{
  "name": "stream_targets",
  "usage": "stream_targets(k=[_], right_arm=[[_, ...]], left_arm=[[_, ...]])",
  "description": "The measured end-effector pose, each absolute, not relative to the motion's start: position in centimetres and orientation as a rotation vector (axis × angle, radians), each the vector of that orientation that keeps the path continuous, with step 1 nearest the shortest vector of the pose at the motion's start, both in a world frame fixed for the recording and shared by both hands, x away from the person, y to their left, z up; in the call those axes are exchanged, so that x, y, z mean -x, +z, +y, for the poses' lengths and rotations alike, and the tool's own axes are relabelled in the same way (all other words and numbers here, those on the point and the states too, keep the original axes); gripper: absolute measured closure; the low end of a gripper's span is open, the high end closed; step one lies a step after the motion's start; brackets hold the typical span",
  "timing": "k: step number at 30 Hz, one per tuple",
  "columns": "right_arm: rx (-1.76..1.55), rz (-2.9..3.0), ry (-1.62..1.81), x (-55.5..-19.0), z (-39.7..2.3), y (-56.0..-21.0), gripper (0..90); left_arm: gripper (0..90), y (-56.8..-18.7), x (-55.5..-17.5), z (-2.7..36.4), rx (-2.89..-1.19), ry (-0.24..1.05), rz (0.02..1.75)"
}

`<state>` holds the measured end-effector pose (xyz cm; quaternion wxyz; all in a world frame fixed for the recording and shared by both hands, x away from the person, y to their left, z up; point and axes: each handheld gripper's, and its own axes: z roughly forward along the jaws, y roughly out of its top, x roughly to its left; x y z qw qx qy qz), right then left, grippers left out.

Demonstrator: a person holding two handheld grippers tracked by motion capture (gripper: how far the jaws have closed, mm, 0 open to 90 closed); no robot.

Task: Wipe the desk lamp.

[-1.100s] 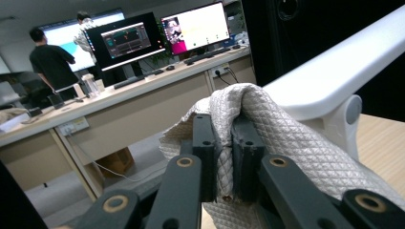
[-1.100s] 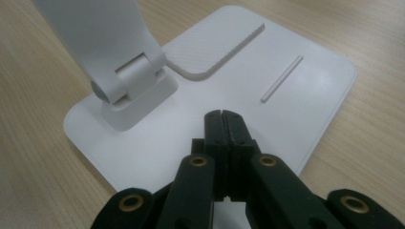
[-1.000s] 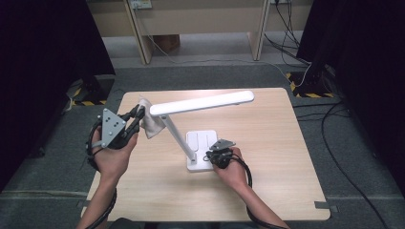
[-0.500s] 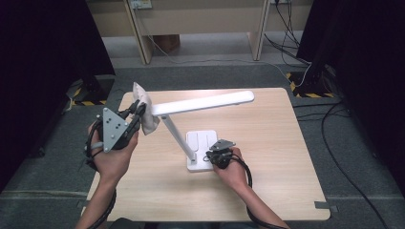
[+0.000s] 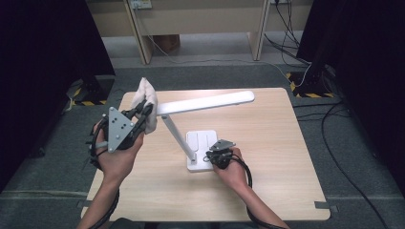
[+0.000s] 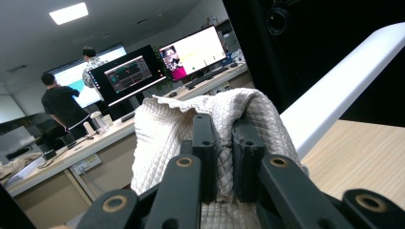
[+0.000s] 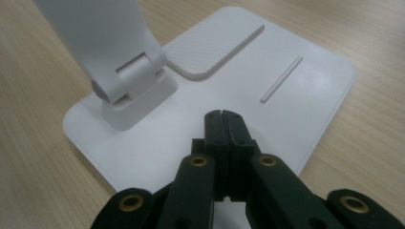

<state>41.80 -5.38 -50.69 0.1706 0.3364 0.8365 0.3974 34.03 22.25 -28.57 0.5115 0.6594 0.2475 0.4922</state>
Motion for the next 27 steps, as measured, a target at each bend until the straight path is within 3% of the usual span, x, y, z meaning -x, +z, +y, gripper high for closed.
stream_targets(k=[27], right_arm=[[-0.952, 2.372, 1.133, -41.7, -5.4, -50.8, 90.0]], left_arm=[[82.2, -28.6, -35.0, 19.8, -1.577, 1.125, 0.546]])
